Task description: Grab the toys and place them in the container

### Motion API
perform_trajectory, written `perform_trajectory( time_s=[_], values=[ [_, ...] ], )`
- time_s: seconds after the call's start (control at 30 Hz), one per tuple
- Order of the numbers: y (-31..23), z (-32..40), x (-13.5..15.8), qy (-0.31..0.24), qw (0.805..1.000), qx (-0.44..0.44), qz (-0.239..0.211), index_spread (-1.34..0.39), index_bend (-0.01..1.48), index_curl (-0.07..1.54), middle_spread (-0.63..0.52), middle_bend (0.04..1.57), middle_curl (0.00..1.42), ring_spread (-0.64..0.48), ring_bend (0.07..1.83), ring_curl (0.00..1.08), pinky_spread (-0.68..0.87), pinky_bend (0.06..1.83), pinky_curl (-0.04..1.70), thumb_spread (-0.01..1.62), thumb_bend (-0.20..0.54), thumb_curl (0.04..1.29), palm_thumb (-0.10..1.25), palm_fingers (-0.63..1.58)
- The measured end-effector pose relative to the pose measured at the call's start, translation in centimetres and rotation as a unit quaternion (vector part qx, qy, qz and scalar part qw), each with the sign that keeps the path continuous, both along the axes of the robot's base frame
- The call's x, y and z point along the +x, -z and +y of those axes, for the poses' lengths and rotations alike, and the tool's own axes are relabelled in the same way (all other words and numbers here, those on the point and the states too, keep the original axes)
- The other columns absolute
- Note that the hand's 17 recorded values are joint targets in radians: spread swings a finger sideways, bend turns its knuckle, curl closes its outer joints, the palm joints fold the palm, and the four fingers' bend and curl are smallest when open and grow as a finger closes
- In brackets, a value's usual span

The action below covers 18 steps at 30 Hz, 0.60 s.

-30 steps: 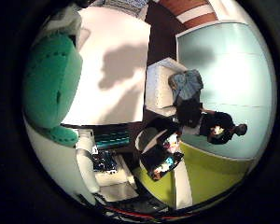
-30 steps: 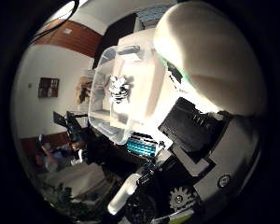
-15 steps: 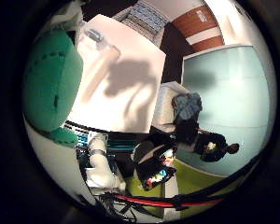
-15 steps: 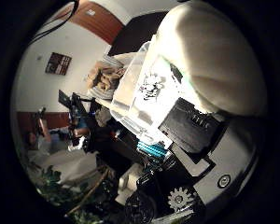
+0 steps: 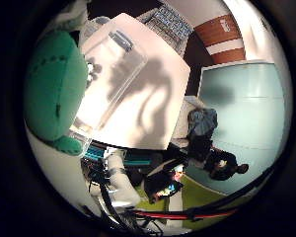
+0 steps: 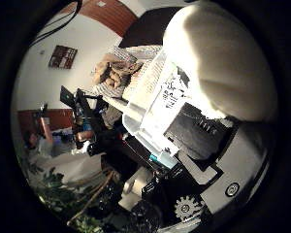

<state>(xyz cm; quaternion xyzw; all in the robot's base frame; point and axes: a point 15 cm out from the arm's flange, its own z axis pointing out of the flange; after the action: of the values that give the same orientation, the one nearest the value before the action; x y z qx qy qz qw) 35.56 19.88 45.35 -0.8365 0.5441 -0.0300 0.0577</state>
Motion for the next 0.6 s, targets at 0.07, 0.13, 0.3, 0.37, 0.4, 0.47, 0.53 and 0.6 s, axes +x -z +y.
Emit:
perform_trajectory(
  time_s=[0.07,0.13,0.3,0.37,0.4,0.47,0.53,0.6],
  values=[
    [-0.2,0.9,0.1,-0.003,1.000,0.018,-0.005,-0.31,0.73,0.89,-0.16,1.16,0.79,-0.26,1.22,0.77,-0.30,1.10,0.99,1.13,-0.022,0.64,0.75,1.08],
    [-0.4,1.6,0.0,-0.007,0.999,0.034,-0.003,-0.33,0.55,0.84,-0.17,1.07,0.74,-0.27,1.19,0.71,-0.35,1.08,0.93,1.17,-0.018,0.58,0.73,1.03],
    [-1.5,3.1,-0.5,-0.017,0.997,0.077,-0.004,-0.43,0.24,0.75,-0.22,0.71,0.62,-0.28,1.06,0.60,-0.52,1.04,0.78,1.22,-0.017,0.50,0.73,0.62],
    [-2.2,3.5,-0.5,-0.027,0.995,0.097,-0.012,-0.47,0.28,0.69,-0.18,0.56,0.55,-0.20,0.89,0.52,-0.32,0.88,0.75,1.24,-0.016,0.48,0.72,0.30],
    [-2.4,3.6,-0.4,-0.030,0.994,0.106,-0.013,-0.48,0.29,0.67,-0.16,0.53,0.53,-0.15,0.85,0.50,-0.23,0.87,0.75,1.24,-0.018,0.47,0.71,0.26],
    [-2.7,3.4,-0.3,-0.034,0.992,0.119,-0.011,-0.49,0.29,0.61,-0.09,0.44,0.48,0.03,0.69,0.42,0.07,0.83,0.72,1.25,-0.015,0.45,0.71,0.15],
    [-2.9,3.4,-0.4,-0.038,0.991,0.129,-0.007,-0.49,0.27,0.55,-0.05,0.38,0.43,0.14,0.61,0.36,0.28,0.80,0.67,1.25,-0.013,0.44,0.72,0.11],
    [-2.9,3.3,-0.4,-0.045,0.989,0.139,-0.003,-0.49,0.24,0.51,-0.03,0.34,0.40,0.19,0.55,0.33,0.41,0.76,0.63,1.24,-0.014,0.43,0.72,0.11]
  ],
)
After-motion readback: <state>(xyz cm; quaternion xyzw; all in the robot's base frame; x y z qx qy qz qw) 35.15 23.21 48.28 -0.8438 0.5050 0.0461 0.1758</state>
